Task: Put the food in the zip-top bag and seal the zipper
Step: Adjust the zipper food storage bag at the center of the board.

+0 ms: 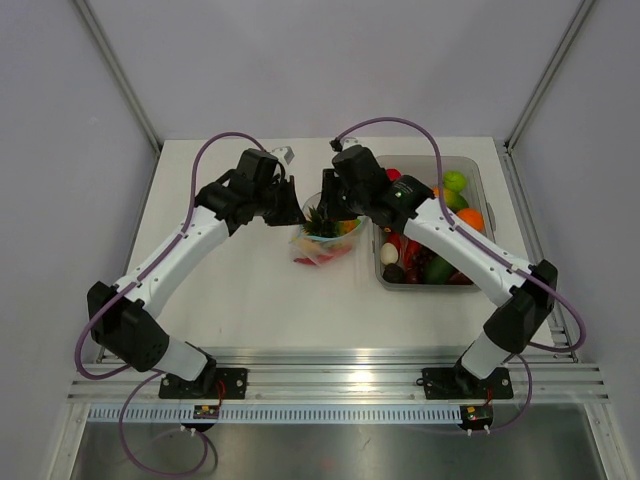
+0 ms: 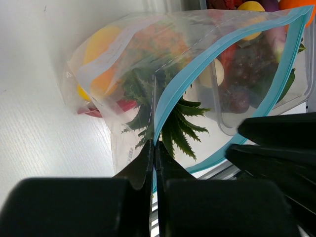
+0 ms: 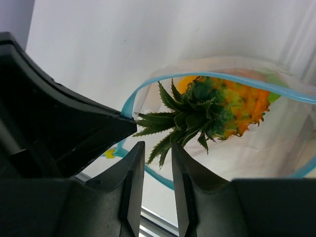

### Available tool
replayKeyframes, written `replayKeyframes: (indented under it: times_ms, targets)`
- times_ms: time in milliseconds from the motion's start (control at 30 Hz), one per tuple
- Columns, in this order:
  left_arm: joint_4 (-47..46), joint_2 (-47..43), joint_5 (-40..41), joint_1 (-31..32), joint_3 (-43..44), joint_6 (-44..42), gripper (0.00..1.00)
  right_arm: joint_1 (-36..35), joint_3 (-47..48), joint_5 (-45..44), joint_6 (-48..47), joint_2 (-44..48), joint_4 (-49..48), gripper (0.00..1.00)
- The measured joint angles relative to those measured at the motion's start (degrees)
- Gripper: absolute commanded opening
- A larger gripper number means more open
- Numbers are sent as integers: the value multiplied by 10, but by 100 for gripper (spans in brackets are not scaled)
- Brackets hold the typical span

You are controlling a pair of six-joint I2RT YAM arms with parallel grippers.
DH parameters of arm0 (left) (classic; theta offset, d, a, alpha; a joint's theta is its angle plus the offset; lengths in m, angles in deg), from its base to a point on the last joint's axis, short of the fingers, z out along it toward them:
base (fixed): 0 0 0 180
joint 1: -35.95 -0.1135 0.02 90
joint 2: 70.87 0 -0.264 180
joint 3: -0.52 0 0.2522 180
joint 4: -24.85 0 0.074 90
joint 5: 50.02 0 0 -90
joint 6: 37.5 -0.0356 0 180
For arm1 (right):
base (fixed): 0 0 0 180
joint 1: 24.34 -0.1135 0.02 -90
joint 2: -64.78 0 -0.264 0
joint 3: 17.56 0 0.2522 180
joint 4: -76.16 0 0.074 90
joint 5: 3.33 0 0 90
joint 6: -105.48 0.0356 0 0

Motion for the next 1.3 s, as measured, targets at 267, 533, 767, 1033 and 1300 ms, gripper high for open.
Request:
replayKeyframes:
  times_ms: [267,533,767,1033,1300]
  targets:
    - [0,0,-6,0,0,-1,0,0,-19,33,0,-78,-18,21]
    - [12,0,-8,-2,0,-1,0,-5,-10,43,12,-165,-50,19]
    - [13,0,-6,-9,-2,0,0,-5,26,50,12,-198,-48,23]
    - [13,-10,-23,-9,-5,5,0,-2,-1,42,8,-169,-42,48]
    - [-8,-32,-72,-5,-2,16,0,2,-34,23,7,-103,-35,50]
